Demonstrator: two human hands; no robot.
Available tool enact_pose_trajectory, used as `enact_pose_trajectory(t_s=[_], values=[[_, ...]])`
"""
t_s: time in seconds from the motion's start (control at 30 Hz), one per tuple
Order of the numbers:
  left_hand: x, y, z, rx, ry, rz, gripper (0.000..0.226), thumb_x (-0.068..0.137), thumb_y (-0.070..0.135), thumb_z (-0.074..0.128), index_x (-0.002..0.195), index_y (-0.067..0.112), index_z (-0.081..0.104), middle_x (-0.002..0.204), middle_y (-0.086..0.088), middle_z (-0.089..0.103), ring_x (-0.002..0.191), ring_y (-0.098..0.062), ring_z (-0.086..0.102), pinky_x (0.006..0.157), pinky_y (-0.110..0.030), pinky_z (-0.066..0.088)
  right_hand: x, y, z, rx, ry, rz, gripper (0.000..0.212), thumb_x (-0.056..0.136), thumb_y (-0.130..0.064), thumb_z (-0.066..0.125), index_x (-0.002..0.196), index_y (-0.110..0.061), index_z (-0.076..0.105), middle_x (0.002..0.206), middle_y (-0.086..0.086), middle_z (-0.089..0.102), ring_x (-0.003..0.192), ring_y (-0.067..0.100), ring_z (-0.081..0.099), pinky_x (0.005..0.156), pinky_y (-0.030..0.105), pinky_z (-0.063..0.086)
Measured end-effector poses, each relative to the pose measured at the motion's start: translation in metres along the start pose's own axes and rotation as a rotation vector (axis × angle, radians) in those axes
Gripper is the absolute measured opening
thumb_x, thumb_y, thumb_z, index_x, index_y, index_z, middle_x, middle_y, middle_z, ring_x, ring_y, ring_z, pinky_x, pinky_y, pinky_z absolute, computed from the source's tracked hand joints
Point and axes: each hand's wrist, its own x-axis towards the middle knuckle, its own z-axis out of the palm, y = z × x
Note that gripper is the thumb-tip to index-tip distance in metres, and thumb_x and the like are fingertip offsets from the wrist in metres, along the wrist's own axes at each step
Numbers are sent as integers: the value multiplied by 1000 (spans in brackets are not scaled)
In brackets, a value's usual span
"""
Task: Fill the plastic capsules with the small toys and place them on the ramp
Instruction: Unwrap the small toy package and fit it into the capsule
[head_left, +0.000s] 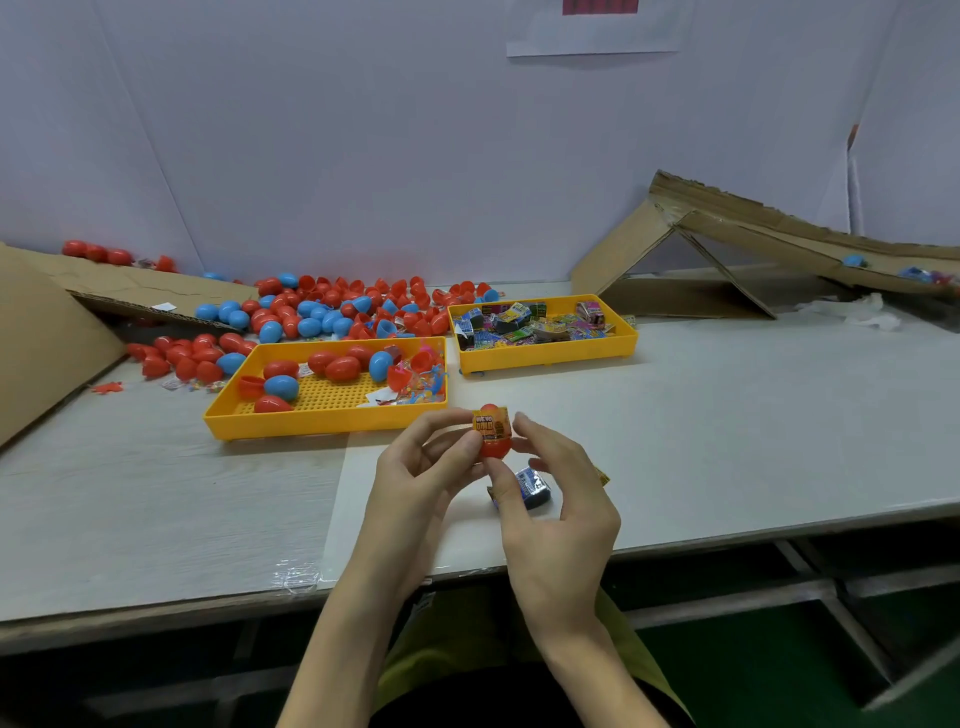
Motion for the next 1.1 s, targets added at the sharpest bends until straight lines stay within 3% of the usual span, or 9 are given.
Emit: enact_pose_trajectory(t_s=[0.2,0.5,0.73,0.93,1.1], values=[[-1,0,-1,-25,-1,-48,35,85,24,71,113,3,66,108,-15,73,97,-25,71,78,-25,57,-1,1,-1,-18,-17,-9,36,79,-17,77,114,-12,72,111,-4,72,109,-2,62,94,7,45],[-2,2,0,3,-47,-58,31,80,25,71,110,19,73,104,-12,75,92,-20,73,79,-26,57,-3,4,-2,28,3,-40,33,79,-10,76,111,-6,73,108,2,71,105,4,65,91,12,50],[-4,5,0,-71,-82,-95,29,89,23,65,117,17,70,108,-19,72,96,-39,73,76,-28,58,0,0,-1,-24,-32,21,42,78,-26,77,118,-15,70,114,-6,69,110,5,62,96,9,45],[-3,3,2,-22,-62,-53,29,88,29,68,114,17,69,101,-13,74,90,-32,74,74,-27,58,-2,3,-2,-30,-26,-49,34,79,-19,76,111,-8,75,110,-1,72,104,13,65,92,18,51],[-3,2,1,0,-96,-38,27,91,26,63,117,19,70,97,-10,72,85,-24,73,74,-27,57,-3,5,-1,-10,-20,-55,33,78,-16,77,111,-10,75,109,-2,71,104,11,64,90,20,53]])
